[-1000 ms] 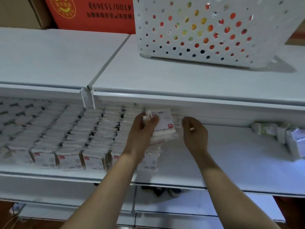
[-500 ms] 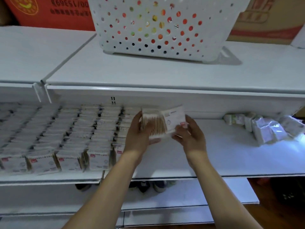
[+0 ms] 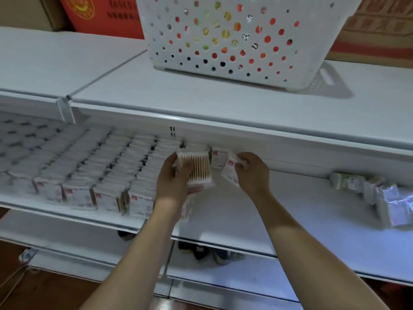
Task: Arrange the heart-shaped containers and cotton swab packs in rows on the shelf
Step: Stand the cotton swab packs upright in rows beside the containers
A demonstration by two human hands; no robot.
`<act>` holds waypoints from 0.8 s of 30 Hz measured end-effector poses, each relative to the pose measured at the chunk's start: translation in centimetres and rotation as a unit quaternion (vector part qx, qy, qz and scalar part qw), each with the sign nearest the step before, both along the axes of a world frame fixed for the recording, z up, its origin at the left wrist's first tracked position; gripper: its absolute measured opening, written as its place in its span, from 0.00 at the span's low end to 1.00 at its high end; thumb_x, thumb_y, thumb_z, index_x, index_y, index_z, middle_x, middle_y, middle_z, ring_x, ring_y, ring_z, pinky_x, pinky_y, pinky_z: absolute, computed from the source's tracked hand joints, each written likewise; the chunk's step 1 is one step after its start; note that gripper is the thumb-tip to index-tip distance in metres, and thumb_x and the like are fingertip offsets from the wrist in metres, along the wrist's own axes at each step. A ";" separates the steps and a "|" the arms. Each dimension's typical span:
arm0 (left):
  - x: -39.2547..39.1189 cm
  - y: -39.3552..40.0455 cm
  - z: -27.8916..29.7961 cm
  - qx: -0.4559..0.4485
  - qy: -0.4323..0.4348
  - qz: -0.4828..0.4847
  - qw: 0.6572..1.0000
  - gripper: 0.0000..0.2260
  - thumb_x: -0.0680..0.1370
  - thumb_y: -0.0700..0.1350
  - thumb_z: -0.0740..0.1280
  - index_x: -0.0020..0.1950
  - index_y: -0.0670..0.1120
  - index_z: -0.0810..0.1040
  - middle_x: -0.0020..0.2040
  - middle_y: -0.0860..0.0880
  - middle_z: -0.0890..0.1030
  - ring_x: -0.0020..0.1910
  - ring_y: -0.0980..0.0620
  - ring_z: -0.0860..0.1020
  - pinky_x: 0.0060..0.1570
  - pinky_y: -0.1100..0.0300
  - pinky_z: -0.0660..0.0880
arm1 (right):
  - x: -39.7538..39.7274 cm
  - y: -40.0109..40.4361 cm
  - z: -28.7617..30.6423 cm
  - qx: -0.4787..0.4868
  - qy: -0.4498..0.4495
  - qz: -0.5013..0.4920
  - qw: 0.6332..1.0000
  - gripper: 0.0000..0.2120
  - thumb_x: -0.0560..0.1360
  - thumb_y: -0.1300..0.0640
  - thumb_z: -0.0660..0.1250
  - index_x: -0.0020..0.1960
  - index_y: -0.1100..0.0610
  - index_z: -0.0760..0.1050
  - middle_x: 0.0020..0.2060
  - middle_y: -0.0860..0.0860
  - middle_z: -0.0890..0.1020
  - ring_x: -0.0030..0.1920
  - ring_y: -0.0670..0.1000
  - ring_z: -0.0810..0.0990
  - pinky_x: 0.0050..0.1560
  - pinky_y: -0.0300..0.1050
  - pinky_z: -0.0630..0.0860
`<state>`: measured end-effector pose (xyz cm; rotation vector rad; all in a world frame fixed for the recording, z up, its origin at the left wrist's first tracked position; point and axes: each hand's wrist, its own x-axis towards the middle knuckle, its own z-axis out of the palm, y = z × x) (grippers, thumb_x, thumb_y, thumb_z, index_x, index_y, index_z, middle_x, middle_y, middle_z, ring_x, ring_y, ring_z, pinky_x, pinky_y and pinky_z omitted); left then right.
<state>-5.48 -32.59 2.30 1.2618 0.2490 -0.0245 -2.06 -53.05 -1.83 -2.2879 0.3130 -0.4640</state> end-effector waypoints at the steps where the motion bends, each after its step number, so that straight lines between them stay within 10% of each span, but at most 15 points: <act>1: 0.1 0.2 0.0 0.010 0.005 -0.005 1.000 0.24 0.80 0.42 0.69 0.75 0.51 0.68 0.72 0.43 0.70 0.61 0.46 0.77 0.37 0.54 0.83 | 0.8 0.3 -0.1 -0.019 -0.008 0.018 1.000 0.14 0.75 0.62 0.68 0.60 0.57 0.80 0.57 0.54 0.83 0.57 0.55 0.80 0.55 0.41 0.72; 12: 1.0 1.8 0.3 0.062 0.007 -0.067 0.996 0.23 0.81 0.43 0.67 0.77 0.50 0.68 0.73 0.46 0.69 0.49 0.59 0.75 0.26 0.73 0.73 | 3.7 2.1 -1.4 -0.204 -0.110 0.067 0.971 0.08 0.70 0.64 0.74 0.48 0.57 0.85 0.43 0.56 0.85 0.46 0.62 0.82 0.50 0.57 0.80; 24: 2.2 1.7 -0.3 0.031 -0.006 -0.099 0.995 0.21 0.80 0.44 0.69 0.73 0.49 0.72 0.65 0.46 0.78 0.57 0.47 0.82 0.36 0.60 0.81 | 2.7 2.4 -1.3 -0.188 -0.108 -0.050 0.975 0.13 0.76 0.52 0.67 0.55 0.59 0.82 0.48 0.61 0.83 0.51 0.65 0.80 0.53 0.58 0.79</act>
